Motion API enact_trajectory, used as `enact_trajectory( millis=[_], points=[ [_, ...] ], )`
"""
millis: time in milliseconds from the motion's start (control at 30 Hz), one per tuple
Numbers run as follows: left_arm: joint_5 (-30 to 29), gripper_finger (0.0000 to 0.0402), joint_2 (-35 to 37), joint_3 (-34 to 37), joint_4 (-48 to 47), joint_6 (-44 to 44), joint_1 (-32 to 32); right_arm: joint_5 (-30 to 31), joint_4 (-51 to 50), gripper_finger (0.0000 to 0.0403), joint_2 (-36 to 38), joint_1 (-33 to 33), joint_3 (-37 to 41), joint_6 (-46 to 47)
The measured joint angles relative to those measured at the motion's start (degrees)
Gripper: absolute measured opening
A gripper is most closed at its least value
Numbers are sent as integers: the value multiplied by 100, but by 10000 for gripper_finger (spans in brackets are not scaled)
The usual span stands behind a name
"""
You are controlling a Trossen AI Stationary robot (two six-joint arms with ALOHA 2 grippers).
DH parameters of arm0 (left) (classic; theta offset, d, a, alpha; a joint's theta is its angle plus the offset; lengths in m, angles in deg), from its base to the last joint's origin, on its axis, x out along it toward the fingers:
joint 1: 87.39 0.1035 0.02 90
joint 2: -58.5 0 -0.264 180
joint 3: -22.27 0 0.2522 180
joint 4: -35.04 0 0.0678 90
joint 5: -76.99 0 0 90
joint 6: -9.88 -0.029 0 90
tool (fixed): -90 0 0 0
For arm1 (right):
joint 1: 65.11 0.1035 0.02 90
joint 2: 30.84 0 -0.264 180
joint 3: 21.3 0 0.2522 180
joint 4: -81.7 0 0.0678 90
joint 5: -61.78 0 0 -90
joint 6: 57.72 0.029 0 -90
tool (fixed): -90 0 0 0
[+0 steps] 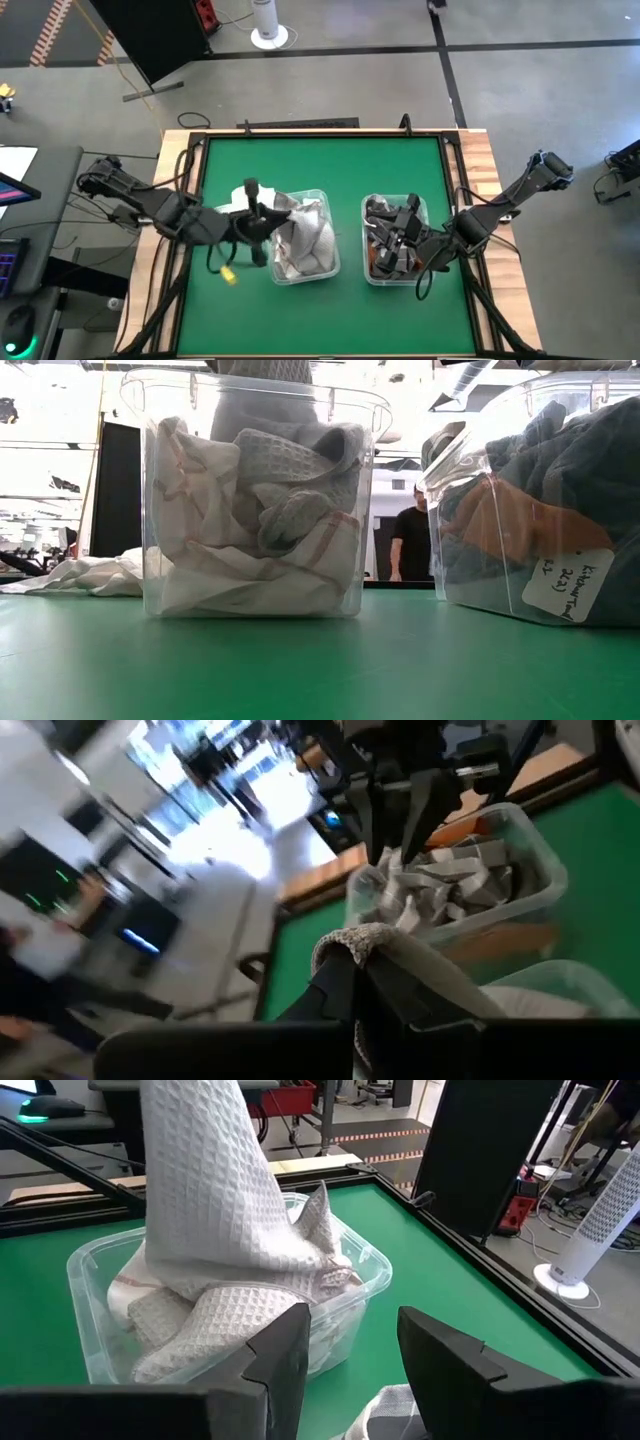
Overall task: Sort microfiber towel by color & place in baskets
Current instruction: Put the light grey microfiber towel into the left transparent bin
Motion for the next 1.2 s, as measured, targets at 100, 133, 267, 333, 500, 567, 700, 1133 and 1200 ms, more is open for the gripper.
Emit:
enact_trajectory(
  millis=[100,133,267,333,500,567,700,1133,1200],
  points=[
    [431,0,4,0,-114,584,237,0,0,185,0,0,0,0],
    [564,0,4,0,-146,732,297,0,-2,185,0,0,0,-2],
    [729,0,4,159,-25,1045,431,0,-4,185,0,0,0,-2],
    [731,0,4,393,264,1106,474,0,-4,185,0,0,0,0],
    [747,0,2,1255,1045,1390,595,0,-3,185,0,0,0,0],
    [751,0,0,1627,1325,1585,667,0,-4,185,0,0,0,0],
    [941,0,-4,2089,1704,2034,778,0,-4,185,0,0,0,0],
    [1937,0,0,2616,1207,3570,1242,-2,-2,185,0,-37,0,0],
    [2106,0,0,2616,848,3790,1304,-2,-4,185,0,-37,0,0]
  ],
)
